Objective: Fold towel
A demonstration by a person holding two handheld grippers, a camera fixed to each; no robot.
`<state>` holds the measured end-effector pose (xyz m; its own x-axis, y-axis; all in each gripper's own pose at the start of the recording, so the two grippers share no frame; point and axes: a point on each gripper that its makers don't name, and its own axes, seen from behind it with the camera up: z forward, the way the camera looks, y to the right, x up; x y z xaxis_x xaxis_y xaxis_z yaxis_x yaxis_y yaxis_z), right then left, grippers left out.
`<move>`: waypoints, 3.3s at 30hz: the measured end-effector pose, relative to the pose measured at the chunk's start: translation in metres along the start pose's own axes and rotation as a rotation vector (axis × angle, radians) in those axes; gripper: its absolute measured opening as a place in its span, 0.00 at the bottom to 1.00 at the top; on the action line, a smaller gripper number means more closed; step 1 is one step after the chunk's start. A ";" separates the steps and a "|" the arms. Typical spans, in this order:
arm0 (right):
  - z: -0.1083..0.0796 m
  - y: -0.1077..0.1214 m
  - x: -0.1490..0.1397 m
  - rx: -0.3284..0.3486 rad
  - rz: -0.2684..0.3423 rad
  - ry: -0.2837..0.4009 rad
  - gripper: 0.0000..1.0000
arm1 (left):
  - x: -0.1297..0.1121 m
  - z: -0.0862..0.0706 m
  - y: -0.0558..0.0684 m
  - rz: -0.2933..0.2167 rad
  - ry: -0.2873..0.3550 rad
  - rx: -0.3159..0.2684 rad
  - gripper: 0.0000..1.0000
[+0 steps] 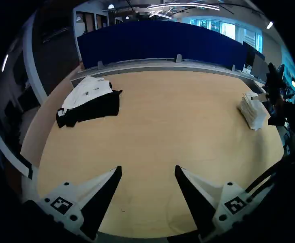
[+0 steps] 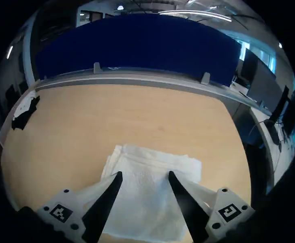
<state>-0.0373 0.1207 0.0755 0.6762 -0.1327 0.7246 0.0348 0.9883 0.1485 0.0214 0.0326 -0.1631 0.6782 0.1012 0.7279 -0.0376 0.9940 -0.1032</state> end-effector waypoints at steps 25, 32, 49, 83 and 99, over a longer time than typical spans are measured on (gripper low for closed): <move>-0.039 -0.007 0.007 -0.021 -0.022 0.057 0.89 | -0.004 -0.008 -0.003 -0.022 0.014 0.006 0.97; -0.069 -0.021 0.004 -0.031 0.011 0.115 0.88 | 0.003 -0.007 -0.003 -0.024 0.033 -0.007 0.97; -0.164 -0.085 0.020 -0.045 0.093 0.351 0.88 | 0.041 0.003 -0.001 -0.056 0.127 -0.064 0.97; -0.233 -0.155 0.072 -0.081 0.106 0.609 0.89 | 0.168 -0.014 -0.032 -0.067 0.581 -0.056 0.97; -0.229 -0.178 0.070 -0.046 0.121 0.568 0.93 | 0.166 0.002 -0.050 -0.011 0.712 0.030 0.97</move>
<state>0.1728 -0.0477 -0.0541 0.9656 0.0302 0.2582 -0.0441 0.9979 0.0480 0.1348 0.0000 -0.0357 0.9930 0.0486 0.1076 -0.0410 0.9966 -0.0718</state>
